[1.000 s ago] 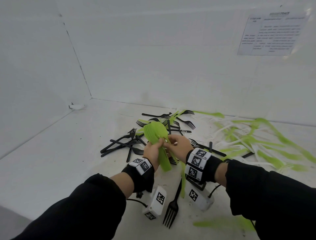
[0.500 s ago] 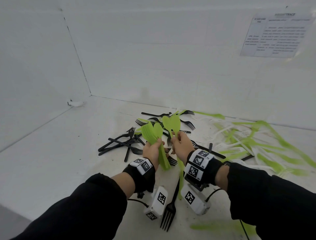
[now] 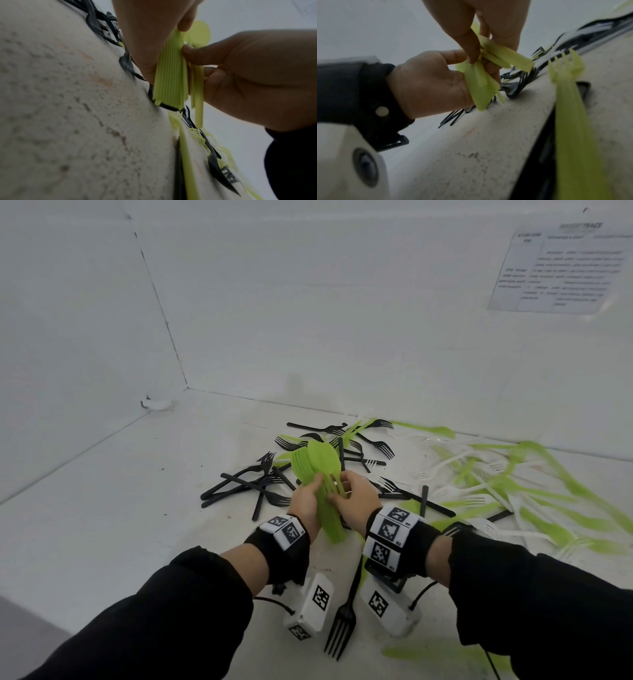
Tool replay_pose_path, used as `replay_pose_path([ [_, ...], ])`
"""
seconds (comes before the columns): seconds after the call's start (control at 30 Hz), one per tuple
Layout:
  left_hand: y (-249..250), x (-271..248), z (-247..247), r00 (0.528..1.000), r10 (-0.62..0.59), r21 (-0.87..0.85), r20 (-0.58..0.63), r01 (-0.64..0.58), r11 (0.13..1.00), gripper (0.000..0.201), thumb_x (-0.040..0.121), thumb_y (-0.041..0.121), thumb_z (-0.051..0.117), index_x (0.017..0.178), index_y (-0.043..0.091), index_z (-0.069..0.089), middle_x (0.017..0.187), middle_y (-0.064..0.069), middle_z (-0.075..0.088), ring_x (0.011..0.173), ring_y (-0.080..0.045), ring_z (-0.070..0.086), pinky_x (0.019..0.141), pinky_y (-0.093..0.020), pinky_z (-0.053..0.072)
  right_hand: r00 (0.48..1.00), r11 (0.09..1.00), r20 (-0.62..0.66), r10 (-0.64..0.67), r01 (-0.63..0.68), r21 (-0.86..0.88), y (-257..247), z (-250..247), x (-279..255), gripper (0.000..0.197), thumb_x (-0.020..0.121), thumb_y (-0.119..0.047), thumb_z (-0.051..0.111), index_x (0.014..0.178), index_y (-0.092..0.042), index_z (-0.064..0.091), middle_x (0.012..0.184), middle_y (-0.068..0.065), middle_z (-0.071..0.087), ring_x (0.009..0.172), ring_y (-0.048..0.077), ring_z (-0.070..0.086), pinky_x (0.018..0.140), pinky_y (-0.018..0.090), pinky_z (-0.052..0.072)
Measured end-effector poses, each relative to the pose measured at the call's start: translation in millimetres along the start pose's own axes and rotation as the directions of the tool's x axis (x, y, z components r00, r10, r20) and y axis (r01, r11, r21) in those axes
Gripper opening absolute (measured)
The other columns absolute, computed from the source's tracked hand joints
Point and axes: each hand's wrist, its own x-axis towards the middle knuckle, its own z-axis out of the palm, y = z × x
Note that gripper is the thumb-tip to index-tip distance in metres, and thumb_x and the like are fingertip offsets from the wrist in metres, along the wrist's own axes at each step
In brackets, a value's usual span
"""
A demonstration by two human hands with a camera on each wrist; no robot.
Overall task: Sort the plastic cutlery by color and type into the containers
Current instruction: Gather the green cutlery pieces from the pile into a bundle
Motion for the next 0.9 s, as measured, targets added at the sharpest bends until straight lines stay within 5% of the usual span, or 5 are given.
replay_pose_path([
  [0.17, -5, 5, -3, 0.995, 0.096, 0.075, -0.020, -0.094, 0.993, 0.027, 0.099, 0.014, 0.044, 0.119, 0.000, 0.055, 0.099, -0.016, 0.063, 0.091, -0.030, 0.061, 0.097, -0.046, 0.046, 0.999, 0.999, 0.048, -0.022, 0.024, -0.040, 3, -1, 2, 0.033, 0.090, -0.012, 0.055, 0.122, -0.009, 0.057, 0.118, 0.007, 0.063, 0.110, 0.022, 0.058, 0.096, 0.027, 0.043],
  [0.37, -9, 1, 3, 0.997, 0.078, 0.054, 0.012, -0.079, 0.995, 0.024, 0.097, 0.015, 0.047, 0.114, 0.003, 0.058, 0.106, -0.018, 0.062, 0.093, -0.030, 0.060, 0.090, -0.042, 0.048, 0.999, 0.997, 0.026, -0.034, 0.035, -0.068, 5, -6, 0, 0.030, 0.093, -0.017, 0.051, 0.121, -0.010, 0.058, 0.115, 0.006, 0.064, 0.108, 0.020, 0.058, 0.091, 0.025, 0.042],
  [0.53, -13, 5, 2, 0.992, 0.121, 0.065, -0.022, -0.120, 0.991, 0.011, 0.095, 0.010, 0.051, 0.097, 0.006, 0.060, 0.099, -0.018, 0.062, 0.087, -0.030, 0.061, 0.091, -0.046, 0.048, 0.999, 0.999, -0.035, -0.005, 0.004, -0.034, 10, -1, 0, 0.014, 0.092, -0.017, 0.050, 0.083, -0.009, 0.056, 0.075, 0.004, 0.055, 0.080, 0.026, 0.057, 0.075, 0.034, 0.049],
  [0.67, -10, 3, 3, 0.997, 0.083, 0.065, -0.007, -0.082, 0.995, 0.012, 0.095, 0.008, 0.050, 0.092, 0.008, 0.061, 0.092, -0.013, 0.064, 0.082, -0.027, 0.061, 0.085, -0.041, 0.050, 0.999, 0.989, 0.014, -0.042, 0.043, -0.139, 8, -5, -2, 0.037, 0.093, -0.016, 0.050, 0.060, -0.023, 0.035, 0.062, -0.008, 0.039, 0.063, 0.011, 0.042, 0.054, 0.021, 0.031],
  [0.9, -5, -6, 3, 0.997, 0.072, 0.085, 0.012, -0.073, 0.994, 0.029, 0.097, 0.009, 0.046, 0.122, -0.006, 0.052, 0.104, -0.021, 0.059, 0.085, -0.030, 0.060, 0.081, -0.042, 0.051, 0.995, 0.996, 0.091, -0.050, 0.056, -0.065, 6, -10, -1, 0.021, 0.091, -0.017, 0.054, 0.105, -0.008, 0.067, 0.091, 0.004, 0.063, 0.085, 0.018, 0.057, 0.071, 0.024, 0.044],
])
